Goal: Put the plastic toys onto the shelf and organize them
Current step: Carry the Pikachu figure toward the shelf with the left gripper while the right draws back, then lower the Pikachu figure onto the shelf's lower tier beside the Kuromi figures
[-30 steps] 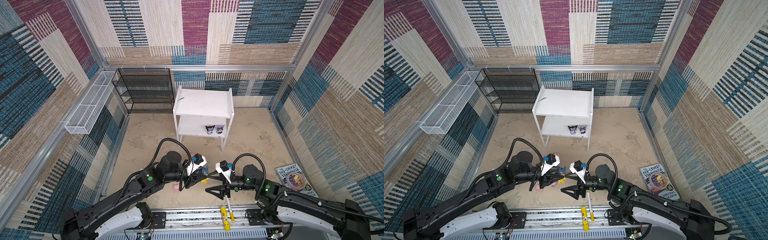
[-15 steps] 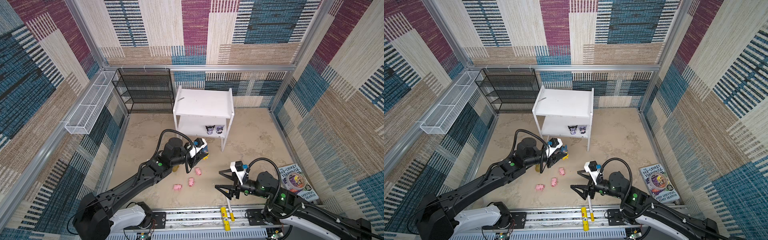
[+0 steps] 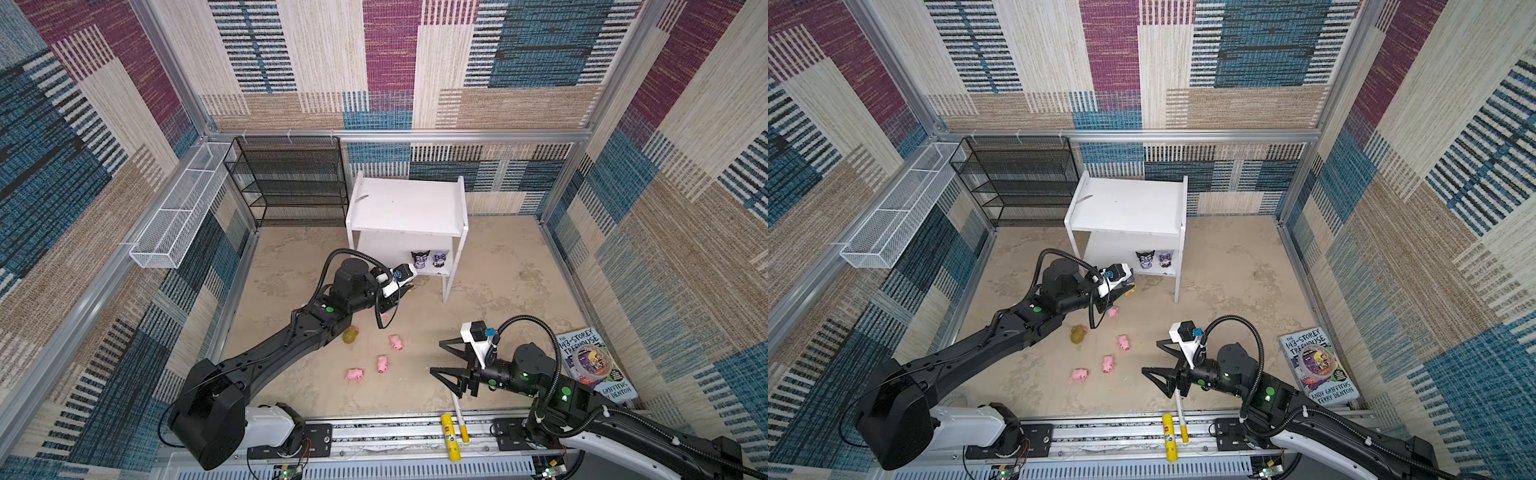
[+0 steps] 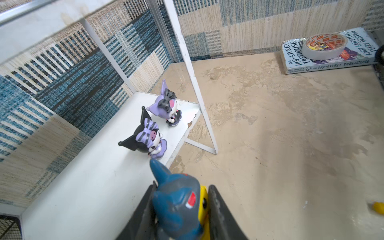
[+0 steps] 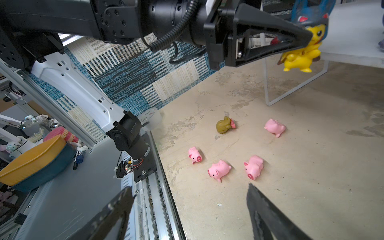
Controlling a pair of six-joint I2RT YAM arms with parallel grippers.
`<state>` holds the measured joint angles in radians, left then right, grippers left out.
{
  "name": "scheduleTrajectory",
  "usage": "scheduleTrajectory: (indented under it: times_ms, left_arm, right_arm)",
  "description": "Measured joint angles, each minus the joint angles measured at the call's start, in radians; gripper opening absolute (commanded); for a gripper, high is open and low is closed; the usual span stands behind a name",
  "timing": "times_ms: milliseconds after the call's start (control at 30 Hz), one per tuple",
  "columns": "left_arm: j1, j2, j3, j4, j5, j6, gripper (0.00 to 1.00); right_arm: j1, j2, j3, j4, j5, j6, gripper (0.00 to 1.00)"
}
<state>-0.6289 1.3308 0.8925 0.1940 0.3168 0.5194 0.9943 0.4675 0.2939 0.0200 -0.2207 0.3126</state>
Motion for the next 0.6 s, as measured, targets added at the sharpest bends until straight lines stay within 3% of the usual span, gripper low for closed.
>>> scheduleTrajectory:
  times_ms: [600]
  left_arm:
    - [0.137,0.115,-0.039,0.27,0.159,0.062,0.07]
  right_arm:
    - [-0.001,-0.01,0.0,-0.003,0.016,0.0,0.87]
